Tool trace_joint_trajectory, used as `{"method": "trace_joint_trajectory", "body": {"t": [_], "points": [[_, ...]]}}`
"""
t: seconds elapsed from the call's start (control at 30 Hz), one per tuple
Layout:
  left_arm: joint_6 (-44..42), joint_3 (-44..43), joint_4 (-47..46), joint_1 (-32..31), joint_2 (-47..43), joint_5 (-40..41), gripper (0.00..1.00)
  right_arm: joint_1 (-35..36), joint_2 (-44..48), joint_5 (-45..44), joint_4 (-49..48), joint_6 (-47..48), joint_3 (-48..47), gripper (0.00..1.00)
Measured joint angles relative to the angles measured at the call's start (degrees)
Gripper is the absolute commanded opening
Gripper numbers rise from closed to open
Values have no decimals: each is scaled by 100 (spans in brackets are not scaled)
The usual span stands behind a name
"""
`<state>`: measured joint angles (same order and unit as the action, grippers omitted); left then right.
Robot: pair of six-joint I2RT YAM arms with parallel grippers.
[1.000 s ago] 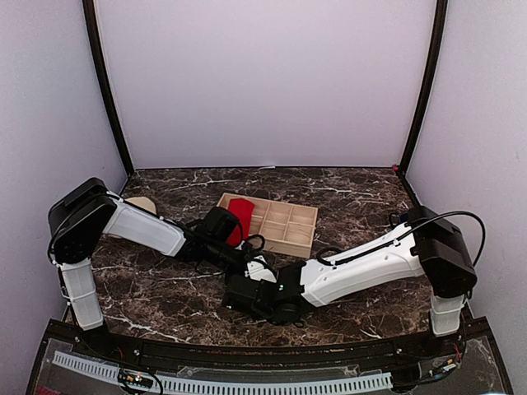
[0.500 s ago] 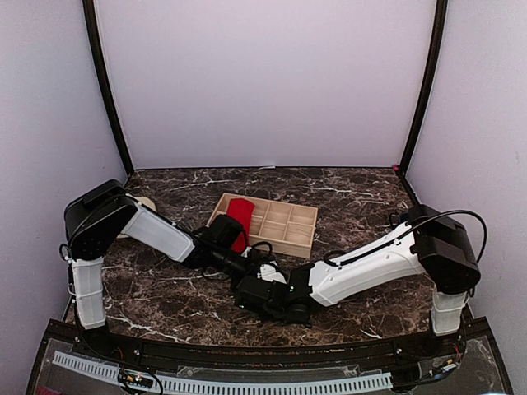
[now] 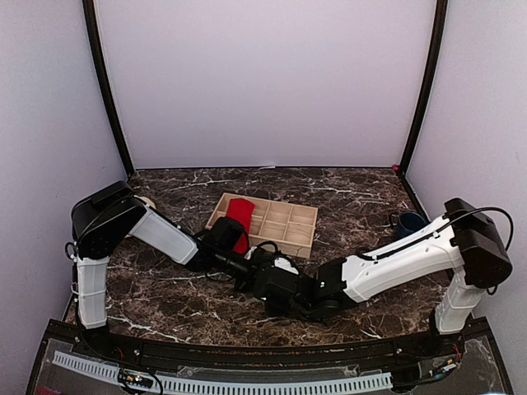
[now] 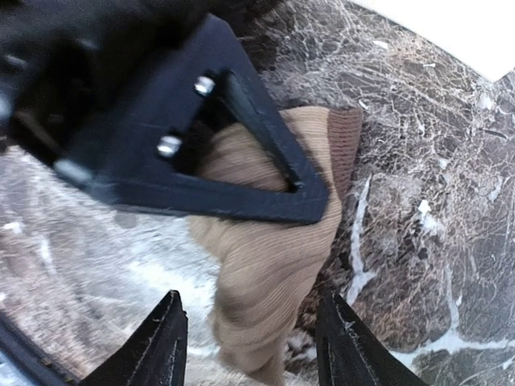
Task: Roll the socks
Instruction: Roll the sock at the center of the board.
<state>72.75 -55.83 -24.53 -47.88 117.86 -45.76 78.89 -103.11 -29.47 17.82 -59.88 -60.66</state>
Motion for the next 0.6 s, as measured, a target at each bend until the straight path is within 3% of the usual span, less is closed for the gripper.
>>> {"method": "trace_joint_trajectory", "body": {"t": [0.6], "points": [[-101, 114, -750, 74, 227, -247, 0, -446, 914, 695, -1438, -584, 1309, 56]]}}
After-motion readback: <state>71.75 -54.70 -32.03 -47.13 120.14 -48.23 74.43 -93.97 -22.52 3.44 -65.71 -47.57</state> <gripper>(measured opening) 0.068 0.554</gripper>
